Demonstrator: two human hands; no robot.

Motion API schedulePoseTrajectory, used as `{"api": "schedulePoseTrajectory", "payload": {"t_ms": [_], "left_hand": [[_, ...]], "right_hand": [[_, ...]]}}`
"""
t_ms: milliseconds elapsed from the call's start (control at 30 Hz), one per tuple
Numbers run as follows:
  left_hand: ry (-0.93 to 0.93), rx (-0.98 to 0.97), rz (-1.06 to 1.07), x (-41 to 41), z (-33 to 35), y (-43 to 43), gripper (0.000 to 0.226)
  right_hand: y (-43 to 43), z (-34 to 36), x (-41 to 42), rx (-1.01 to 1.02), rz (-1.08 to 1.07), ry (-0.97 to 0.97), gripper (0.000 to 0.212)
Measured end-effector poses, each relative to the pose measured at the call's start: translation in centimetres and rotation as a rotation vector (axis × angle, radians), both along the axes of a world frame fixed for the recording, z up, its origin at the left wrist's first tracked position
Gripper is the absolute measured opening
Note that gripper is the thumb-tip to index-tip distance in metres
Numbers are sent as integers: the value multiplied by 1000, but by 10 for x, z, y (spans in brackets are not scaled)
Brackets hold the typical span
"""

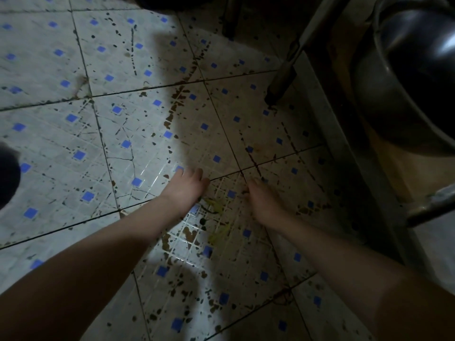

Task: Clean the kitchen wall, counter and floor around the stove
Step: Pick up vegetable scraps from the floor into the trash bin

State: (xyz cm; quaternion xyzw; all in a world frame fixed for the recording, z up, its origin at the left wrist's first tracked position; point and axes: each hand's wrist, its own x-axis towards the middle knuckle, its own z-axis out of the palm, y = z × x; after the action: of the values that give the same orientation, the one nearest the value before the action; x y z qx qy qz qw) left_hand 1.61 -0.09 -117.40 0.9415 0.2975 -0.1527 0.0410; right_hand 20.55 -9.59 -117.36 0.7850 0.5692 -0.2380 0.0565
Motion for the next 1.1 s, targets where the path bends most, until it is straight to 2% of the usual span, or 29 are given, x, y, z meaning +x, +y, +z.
{"api": "schedulePoseTrajectory", "payload": {"t_ms": [167, 333, 500, 767, 933, 1100], "left_hand": [[35, 42, -37, -5, 0, 0, 34], [67, 36, -14, -14, 4, 2, 33], [27, -8, 59, -28, 10, 4, 36], [34, -7, 65, -55, 7, -2, 31], [-2, -20, 88, -70, 6, -7, 34], [-9, -45, 86, -78, 8, -12, 34]], "right_hand": [[-5, 5, 6, 16, -36, 31, 27], [-2, 8, -2, 0, -31, -16, 27], [0, 11, -25, -11, 46, -24, 11], [19, 16, -60, -96, 153, 62, 14], [16, 14, -73, -14, 176, 57, 7], [14, 11, -76, -46, 185, 4, 18]]}}
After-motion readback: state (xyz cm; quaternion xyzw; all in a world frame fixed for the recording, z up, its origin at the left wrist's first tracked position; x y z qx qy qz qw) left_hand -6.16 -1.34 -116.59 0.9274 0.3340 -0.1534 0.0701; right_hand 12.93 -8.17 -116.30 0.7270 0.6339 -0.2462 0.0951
